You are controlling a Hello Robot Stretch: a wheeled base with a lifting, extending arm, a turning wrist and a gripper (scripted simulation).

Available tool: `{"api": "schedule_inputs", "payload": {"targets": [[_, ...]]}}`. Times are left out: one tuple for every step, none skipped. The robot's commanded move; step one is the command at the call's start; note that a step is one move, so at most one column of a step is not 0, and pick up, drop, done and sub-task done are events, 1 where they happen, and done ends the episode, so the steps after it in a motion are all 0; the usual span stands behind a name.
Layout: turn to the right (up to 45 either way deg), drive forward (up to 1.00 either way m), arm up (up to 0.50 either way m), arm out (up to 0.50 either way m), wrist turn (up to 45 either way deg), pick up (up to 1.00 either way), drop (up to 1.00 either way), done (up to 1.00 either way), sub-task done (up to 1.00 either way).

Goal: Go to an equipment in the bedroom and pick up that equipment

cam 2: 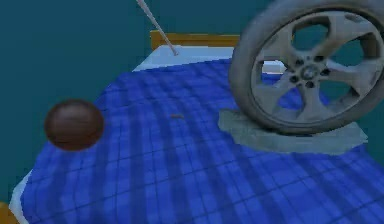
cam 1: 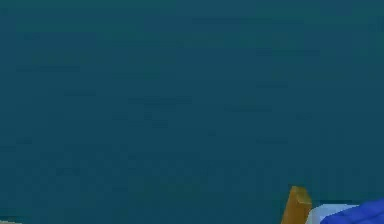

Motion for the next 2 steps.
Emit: {"api": "schedule_inputs", "payload": {"targets": [[-27.0, 0.00, 0.00, 0.00, 0.0, 0.00, 0.00, 0.00, 0.00], [0.0, 0.00, 0.50, 0.00, 0.0, 0.00, 0.00, 0.00, 0.00]]}}
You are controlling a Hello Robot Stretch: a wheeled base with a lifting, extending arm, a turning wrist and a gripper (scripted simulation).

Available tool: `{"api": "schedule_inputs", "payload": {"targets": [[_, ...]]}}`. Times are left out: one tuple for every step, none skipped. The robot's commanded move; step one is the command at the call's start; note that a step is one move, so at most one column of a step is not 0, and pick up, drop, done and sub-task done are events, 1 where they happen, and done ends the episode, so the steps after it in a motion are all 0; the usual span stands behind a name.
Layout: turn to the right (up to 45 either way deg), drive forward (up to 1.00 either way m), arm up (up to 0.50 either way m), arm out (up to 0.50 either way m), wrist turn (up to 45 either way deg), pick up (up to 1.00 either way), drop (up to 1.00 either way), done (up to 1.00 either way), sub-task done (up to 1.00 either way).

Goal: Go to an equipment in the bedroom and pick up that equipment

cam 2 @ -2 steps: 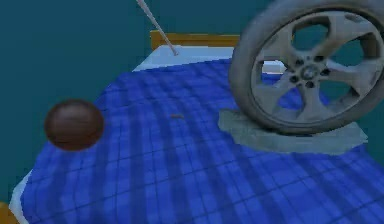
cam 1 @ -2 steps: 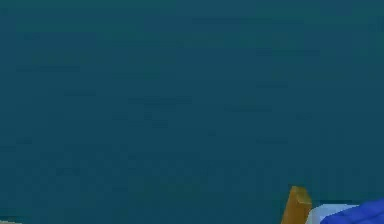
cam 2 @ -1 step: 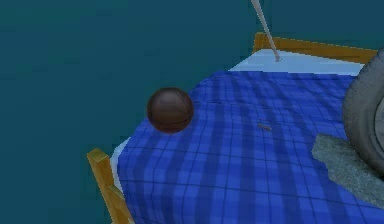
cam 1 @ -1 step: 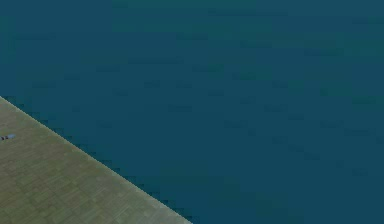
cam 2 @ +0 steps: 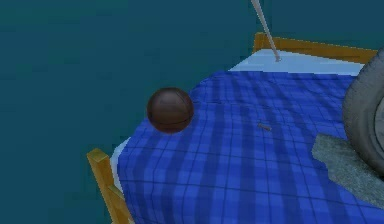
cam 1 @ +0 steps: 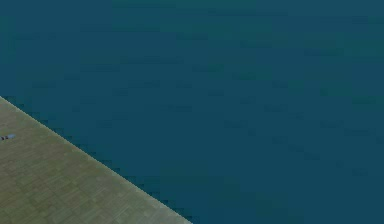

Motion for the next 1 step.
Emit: {"api": "schedule_inputs", "payload": {"targets": [[0.0, 0.00, 0.38, 0.00, 0.0, 0.00, 0.00, 0.00, 0.00]]}}
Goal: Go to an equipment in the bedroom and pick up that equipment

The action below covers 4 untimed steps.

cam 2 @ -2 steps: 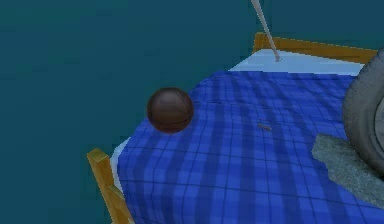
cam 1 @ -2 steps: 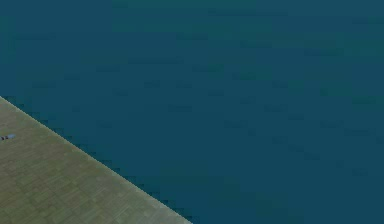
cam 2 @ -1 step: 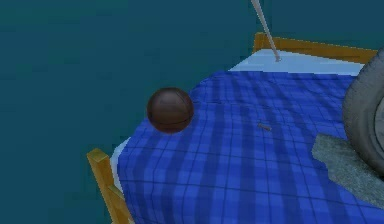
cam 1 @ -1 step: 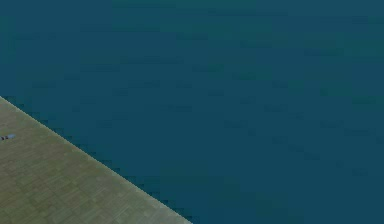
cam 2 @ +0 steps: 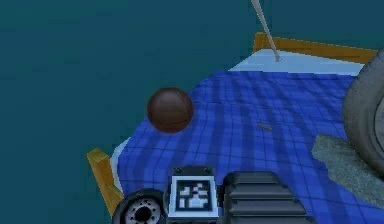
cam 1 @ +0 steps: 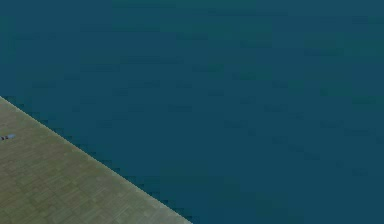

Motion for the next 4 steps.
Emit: {"api": "schedule_inputs", "payload": {"targets": [[0.0, 0.00, 0.00, 0.48, 0.0, 0.00, 0.00, 0.00, 0.00], [0.0, 0.00, 0.00, 0.00, 45.0, 0.00, 0.00, 0.00, 0.00], [0.0, 0.00, 0.00, 0.00, 45.0, 0.00, 0.00, 0.00, 0.00], [0.0, 0.00, 0.00, 0.00, 45.0, 0.00, 0.00, 0.00, 0.00]]}}
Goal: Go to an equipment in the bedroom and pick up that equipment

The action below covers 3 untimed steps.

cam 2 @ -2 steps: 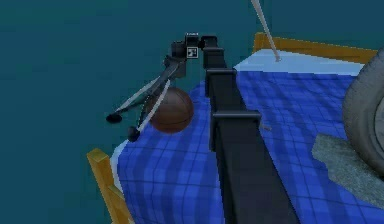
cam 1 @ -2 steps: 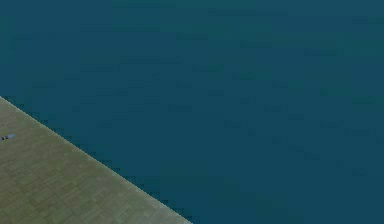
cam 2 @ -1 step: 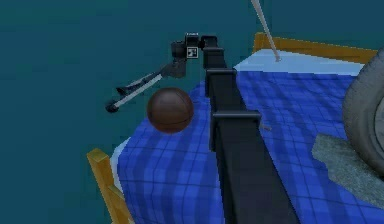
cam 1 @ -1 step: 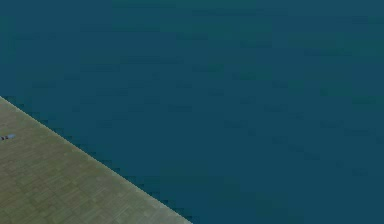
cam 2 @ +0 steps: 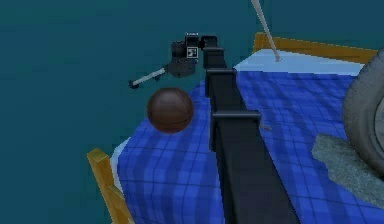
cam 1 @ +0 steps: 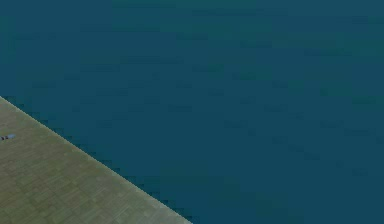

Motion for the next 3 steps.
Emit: {"api": "schedule_inputs", "payload": {"targets": [[0.0, 0.00, 0.00, 0.00, 24.0, 0.00, 0.00, 0.00, 0.00], [0.0, 0.00, -0.20, 0.00, 0.0, 0.00, 0.00, 0.00, 0.00], [0.0, 0.00, 0.00, 0.00, 0.0, 1.00, 0.00, 0.00, 0.00]]}}
